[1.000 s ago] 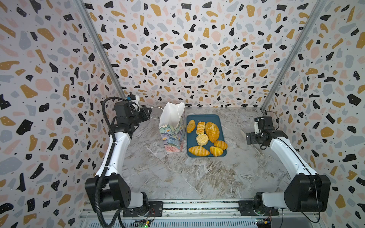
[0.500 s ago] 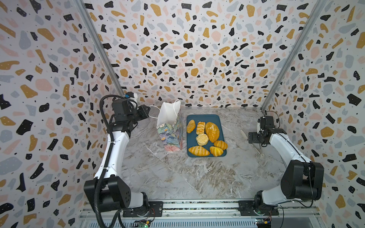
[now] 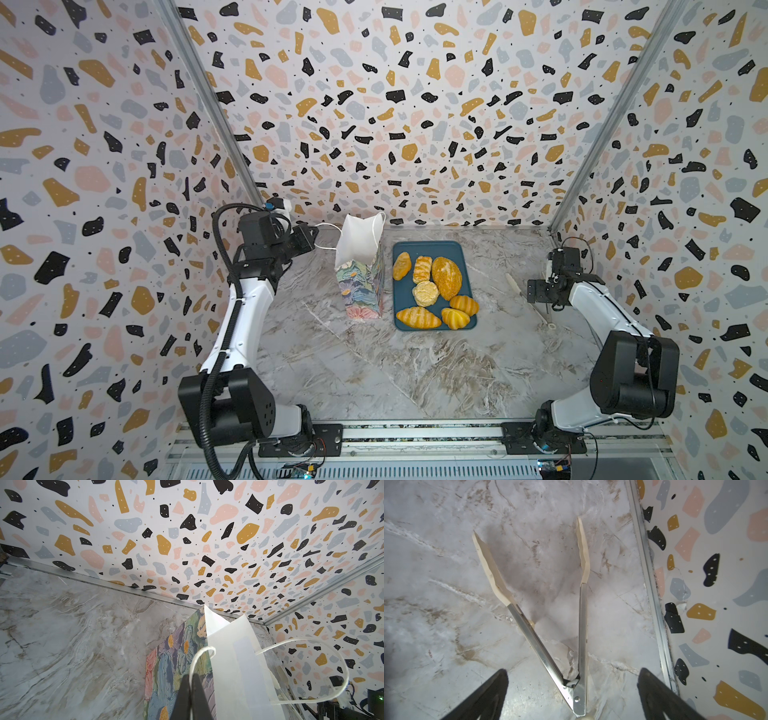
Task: Place the fake bread into the paper bag
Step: 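Lower the right gripper onto the tongs handle and close on it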
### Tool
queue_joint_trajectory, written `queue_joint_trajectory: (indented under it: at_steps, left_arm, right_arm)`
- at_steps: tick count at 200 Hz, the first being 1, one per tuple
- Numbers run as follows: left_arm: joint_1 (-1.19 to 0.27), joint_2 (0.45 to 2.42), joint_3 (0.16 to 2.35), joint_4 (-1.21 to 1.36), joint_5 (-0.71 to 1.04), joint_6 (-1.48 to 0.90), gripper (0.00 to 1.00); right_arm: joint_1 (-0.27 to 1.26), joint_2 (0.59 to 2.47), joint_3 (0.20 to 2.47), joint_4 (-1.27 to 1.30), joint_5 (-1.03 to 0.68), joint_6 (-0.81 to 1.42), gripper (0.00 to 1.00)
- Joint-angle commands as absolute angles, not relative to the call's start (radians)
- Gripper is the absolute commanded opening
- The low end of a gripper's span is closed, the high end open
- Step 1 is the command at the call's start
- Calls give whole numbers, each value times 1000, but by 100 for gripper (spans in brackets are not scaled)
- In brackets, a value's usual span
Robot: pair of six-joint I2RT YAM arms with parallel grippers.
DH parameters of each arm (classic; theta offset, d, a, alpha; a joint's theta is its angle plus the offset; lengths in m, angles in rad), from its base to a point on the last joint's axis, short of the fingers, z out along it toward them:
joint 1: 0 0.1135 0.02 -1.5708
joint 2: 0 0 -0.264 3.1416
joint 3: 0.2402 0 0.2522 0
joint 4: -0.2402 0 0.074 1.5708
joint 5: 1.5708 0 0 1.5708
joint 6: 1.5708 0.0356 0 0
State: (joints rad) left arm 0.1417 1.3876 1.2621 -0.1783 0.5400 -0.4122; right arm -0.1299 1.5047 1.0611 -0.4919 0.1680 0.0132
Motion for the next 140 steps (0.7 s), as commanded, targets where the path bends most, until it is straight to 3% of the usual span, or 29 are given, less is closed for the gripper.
queue_joint_trajectory:
  at_steps: [1,52,140]
  left_arm:
    - [141,1364,1223,-87,550,-430,0]
    - [141,1348,1201,-78,518,-427,0]
    - [141,1336,1190,-85,479,-408,0]
  right_arm:
    - [-134,1500,1037,-474,140,-3,99]
    - [-134,1603,1067,-493,209,-25,99]
    - [-132,1690,1086,-462,137,-34,99]
